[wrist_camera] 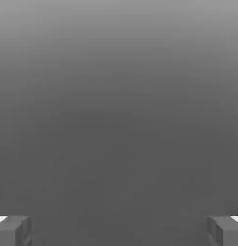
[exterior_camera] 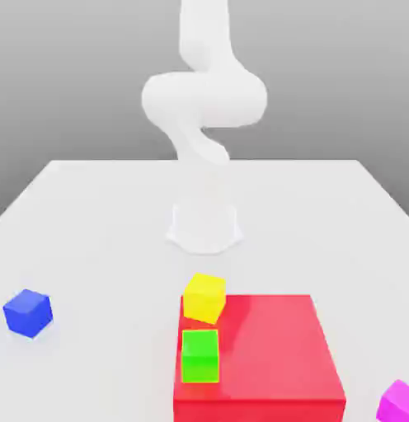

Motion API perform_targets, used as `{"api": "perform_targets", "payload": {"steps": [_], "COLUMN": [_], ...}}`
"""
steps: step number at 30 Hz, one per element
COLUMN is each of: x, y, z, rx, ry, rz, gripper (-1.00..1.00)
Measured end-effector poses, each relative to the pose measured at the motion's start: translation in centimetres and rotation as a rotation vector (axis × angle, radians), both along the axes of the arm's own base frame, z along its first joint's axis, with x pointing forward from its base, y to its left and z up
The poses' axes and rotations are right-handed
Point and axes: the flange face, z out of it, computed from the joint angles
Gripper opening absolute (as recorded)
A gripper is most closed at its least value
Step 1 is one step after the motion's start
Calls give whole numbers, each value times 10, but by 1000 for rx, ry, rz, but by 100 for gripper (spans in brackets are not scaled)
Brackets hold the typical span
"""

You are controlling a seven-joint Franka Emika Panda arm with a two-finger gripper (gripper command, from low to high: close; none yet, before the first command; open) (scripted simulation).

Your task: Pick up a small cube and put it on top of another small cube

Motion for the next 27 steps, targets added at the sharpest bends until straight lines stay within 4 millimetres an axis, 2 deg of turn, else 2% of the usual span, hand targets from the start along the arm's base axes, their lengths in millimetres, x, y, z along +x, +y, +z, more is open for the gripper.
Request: {"api": "perform_targets", "payload": {"steps": [7, 14, 18, 21, 27], "x": [78, 127, 140, 143, 133], "y": [53, 113, 152, 181, 226], "z": [-88, -193, -259, -311, -416], "rx": [-79, -147, -182, -205, -239], "ry": [167, 325, 414, 480, 612], "rz": [123, 261, 352, 423, 547], "gripper": [0, 0, 0, 0, 0]}}
